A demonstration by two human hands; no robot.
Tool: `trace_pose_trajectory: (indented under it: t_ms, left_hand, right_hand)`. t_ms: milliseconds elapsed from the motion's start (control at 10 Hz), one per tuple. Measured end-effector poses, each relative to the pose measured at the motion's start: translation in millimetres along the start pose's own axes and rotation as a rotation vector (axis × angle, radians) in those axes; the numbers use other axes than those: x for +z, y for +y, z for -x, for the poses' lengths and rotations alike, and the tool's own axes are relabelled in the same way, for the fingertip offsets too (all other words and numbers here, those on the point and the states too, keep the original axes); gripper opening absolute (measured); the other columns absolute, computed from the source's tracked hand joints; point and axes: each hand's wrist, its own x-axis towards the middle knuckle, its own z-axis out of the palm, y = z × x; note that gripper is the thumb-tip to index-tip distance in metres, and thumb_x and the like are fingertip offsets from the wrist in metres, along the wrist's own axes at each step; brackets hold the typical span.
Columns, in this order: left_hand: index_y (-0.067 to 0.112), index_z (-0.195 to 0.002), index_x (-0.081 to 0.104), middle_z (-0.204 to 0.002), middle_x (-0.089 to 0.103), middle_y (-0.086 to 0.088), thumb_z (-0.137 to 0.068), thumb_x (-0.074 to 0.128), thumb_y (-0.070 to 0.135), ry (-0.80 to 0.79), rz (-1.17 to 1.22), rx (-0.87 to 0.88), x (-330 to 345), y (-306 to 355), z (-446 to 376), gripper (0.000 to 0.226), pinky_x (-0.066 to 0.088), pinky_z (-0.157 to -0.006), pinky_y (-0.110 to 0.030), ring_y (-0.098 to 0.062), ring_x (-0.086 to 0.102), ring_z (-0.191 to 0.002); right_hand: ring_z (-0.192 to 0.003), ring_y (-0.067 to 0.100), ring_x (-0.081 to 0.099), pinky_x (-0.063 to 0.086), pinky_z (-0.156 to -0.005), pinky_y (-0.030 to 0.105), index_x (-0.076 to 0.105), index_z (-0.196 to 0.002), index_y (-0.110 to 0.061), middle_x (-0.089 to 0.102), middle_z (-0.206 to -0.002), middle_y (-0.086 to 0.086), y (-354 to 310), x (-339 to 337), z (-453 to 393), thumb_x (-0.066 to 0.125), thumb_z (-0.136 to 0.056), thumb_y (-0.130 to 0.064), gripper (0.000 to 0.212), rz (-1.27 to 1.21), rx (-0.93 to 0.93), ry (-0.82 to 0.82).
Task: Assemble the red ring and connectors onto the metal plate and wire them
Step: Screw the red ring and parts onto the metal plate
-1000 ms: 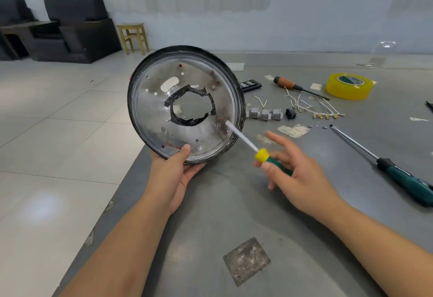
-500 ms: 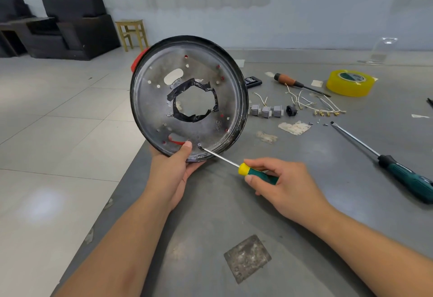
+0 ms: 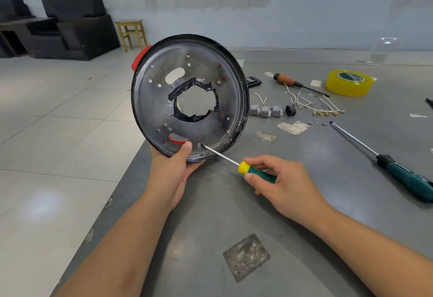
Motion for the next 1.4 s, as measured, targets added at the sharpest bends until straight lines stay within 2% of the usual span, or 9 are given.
trace_pose_trajectory:
  t_ms: [400,600,700,800,900,1000,1100,1200,1400]
  left_hand:
    - [0.023,-0.148,0.042,-0.138,0.068,-0.004,-0.102,0.063,0.001,0.019,-0.08,0.079,1,-2,3,0.055,0.063,-0.091,-0.05,-0.025,0.072,-0.117]
    - [0.027,-0.145,0.042,-0.13,0.07,0.006,-0.102,0.065,0.007,0.011,-0.22,0.211,0,-9,4,0.052,0.063,-0.09,-0.049,-0.017,0.072,-0.116]
    - [0.054,-0.128,0.045,-0.117,0.07,0.024,-0.096,0.069,0.02,-0.011,-0.3,0.258,0,-9,7,0.053,0.064,-0.087,-0.047,-0.011,0.072,-0.113]
    - [0.067,-0.108,0.045,-0.107,0.069,0.032,-0.097,0.068,0.02,-0.022,-0.366,0.25,2,-7,9,0.053,0.065,-0.084,-0.046,-0.007,0.072,-0.108]
    - [0.064,-0.108,0.044,-0.102,0.069,0.034,-0.102,0.065,0.014,-0.025,-0.4,0.252,4,-9,7,0.054,0.065,-0.082,-0.042,-0.005,0.073,-0.104]
    - [0.051,-0.119,0.046,-0.101,0.07,0.032,-0.101,0.065,0.014,-0.007,-0.398,0.257,4,-12,7,0.045,0.066,-0.077,-0.04,-0.005,0.073,-0.102]
    - [0.054,-0.122,0.045,-0.103,0.069,0.033,-0.092,0.068,0.026,0.019,-0.41,0.265,3,-11,10,0.047,0.065,-0.082,-0.045,-0.001,0.073,-0.099]
    - [0.065,-0.106,0.042,-0.099,0.067,0.039,-0.088,0.066,0.033,0.03,-0.431,0.266,3,-10,12,0.044,0.063,-0.09,-0.052,-0.003,0.072,-0.1]
    - [0.062,-0.1,0.041,-0.092,0.066,0.038,-0.086,0.065,0.034,0.076,-0.471,0.291,3,-11,8,0.04,0.062,-0.089,-0.058,-0.002,0.071,-0.091]
  right_hand:
    - [-0.057,0.01,0.071,0.054,-0.066,0.017,0.075,-0.106,-0.032,0.076,-0.096,-0.014,-9,5,1,0.075,-0.093,-0.029,0.013,-0.064,0.102,-0.019]
    - [-0.052,0.016,0.058,0.042,-0.044,0.022,0.07,-0.108,-0.004,0.079,-0.095,0.013,-28,1,-8,0.07,-0.097,-0.017,0.017,-0.622,0.524,-0.178]
    - [-0.052,0.011,0.054,0.042,-0.041,0.018,0.072,-0.107,-0.005,0.079,-0.1,0.016,-37,-8,-10,0.068,-0.095,-0.016,0.016,-0.796,0.749,-0.253]
    - [-0.051,0.012,0.051,0.039,-0.04,0.02,0.07,-0.106,-0.005,0.079,-0.092,0.012,-44,-9,-13,0.068,-0.097,-0.017,0.015,-0.653,0.687,-0.244]
    - [-0.066,0.024,0.063,0.043,-0.052,0.03,0.069,-0.109,-0.019,0.076,-0.089,0.0,-39,-6,-6,0.067,-0.096,-0.028,0.015,0.311,0.102,-0.079]
    - [-0.06,0.03,0.063,0.028,-0.049,0.027,0.074,-0.114,-0.017,0.068,-0.076,0.002,-35,-3,7,0.059,-0.074,-0.008,0.043,1.067,-0.535,0.104]
    - [-0.07,0.027,0.068,0.045,-0.053,0.028,0.072,-0.113,-0.031,0.071,-0.083,-0.005,-39,-2,5,0.064,-0.081,-0.022,0.034,0.888,-0.387,0.084]
    - [-0.07,0.002,0.063,0.049,-0.066,0.025,0.07,-0.107,-0.038,0.069,-0.086,-0.023,-44,-7,-4,0.058,-0.077,-0.043,0.033,0.307,0.047,0.05]
    - [-0.081,0.029,0.078,0.063,-0.063,0.032,0.074,-0.103,-0.008,0.075,-0.106,0.011,-45,-18,-16,0.068,-0.086,0.006,0.023,-0.807,0.553,0.091]
